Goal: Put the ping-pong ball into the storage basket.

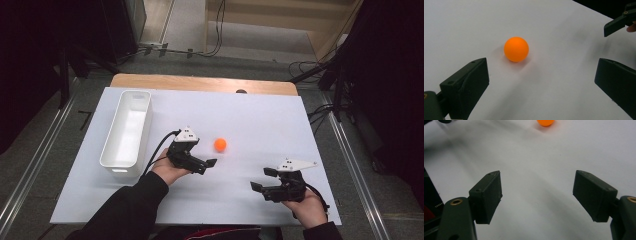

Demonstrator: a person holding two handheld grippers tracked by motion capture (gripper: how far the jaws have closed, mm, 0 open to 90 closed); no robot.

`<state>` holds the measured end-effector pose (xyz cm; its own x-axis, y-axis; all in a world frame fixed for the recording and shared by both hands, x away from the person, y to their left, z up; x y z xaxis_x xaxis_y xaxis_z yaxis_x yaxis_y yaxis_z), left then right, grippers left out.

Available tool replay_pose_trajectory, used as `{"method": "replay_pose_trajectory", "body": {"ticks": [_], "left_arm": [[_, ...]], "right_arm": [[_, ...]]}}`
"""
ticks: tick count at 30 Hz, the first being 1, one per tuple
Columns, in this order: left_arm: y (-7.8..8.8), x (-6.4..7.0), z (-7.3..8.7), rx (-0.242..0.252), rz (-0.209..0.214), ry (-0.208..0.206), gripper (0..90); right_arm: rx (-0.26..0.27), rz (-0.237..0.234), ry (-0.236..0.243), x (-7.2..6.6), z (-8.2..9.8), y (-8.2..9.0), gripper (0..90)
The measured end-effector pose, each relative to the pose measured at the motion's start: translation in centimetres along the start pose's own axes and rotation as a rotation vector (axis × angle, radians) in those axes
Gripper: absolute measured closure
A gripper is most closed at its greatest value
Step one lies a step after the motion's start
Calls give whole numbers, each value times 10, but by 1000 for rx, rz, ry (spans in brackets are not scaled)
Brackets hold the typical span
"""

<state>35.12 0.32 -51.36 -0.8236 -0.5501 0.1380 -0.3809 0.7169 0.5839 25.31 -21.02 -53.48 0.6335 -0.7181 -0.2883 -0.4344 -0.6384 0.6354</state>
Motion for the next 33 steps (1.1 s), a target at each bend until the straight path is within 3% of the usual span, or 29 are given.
{"method": "replay_pose_trajectory", "body": {"ticks": [5,8,23,33], "left_arm": [[-4,-2,-3,-2,0,-18,0],[-7,-5,-4,5,7,6,0],[-20,-8,-15,10,-2,2,0],[-28,-6,-23,4,-4,-22,0]], "right_arm": [[4,0,-8,1,2,3,218],[4,5,-22,2,2,4,218],[-8,10,-9,2,3,2,217],[-20,26,6,1,4,1,218]]}}
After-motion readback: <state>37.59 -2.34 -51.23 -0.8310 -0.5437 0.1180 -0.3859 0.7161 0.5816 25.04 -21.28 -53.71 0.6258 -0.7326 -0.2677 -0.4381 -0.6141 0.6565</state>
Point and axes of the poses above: each handheld gripper's, and its own axes: y roughly backward along the jaws, z roughly out of its underside, x roughly to its right, the point moved 8 cm from there along -y, roughly forward along the jaws, and after that the axes turned 4 degrees about -z, right-handed, at the moved point
